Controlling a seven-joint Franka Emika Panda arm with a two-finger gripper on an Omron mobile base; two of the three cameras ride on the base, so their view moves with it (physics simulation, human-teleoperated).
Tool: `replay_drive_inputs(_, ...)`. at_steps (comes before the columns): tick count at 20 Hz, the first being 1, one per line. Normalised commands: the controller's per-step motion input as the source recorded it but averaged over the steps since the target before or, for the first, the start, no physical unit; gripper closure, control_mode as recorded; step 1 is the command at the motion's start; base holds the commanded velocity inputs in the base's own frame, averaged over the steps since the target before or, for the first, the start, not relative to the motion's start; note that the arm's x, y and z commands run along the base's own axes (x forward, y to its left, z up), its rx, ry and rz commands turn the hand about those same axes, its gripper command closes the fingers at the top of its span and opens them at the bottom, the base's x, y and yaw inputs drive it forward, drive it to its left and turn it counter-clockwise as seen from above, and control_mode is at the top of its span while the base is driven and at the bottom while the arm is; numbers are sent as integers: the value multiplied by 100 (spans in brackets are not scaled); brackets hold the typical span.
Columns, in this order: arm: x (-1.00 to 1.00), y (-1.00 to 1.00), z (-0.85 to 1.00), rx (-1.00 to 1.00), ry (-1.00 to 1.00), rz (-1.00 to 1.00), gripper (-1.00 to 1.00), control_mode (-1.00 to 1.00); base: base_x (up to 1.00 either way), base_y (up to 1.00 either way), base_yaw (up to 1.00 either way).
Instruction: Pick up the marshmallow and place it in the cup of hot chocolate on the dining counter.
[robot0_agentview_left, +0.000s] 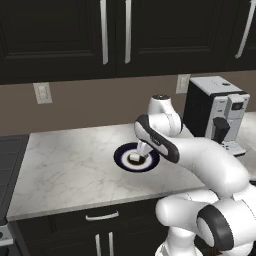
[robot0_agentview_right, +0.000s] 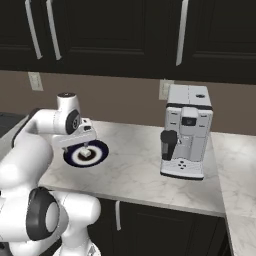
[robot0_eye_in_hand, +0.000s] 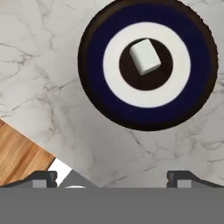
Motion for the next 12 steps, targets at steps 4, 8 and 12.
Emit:
replay_drive_inputs(4,52,23,-37,1,0,0,-100,-100,0,0,0)
replay_drive_inputs(8,49,16,-48,0,0,0,-100,-100,0,0,0)
replay_drive_inputs(12,46,5,-40,0,0,0,-100,-100,0,0,0)
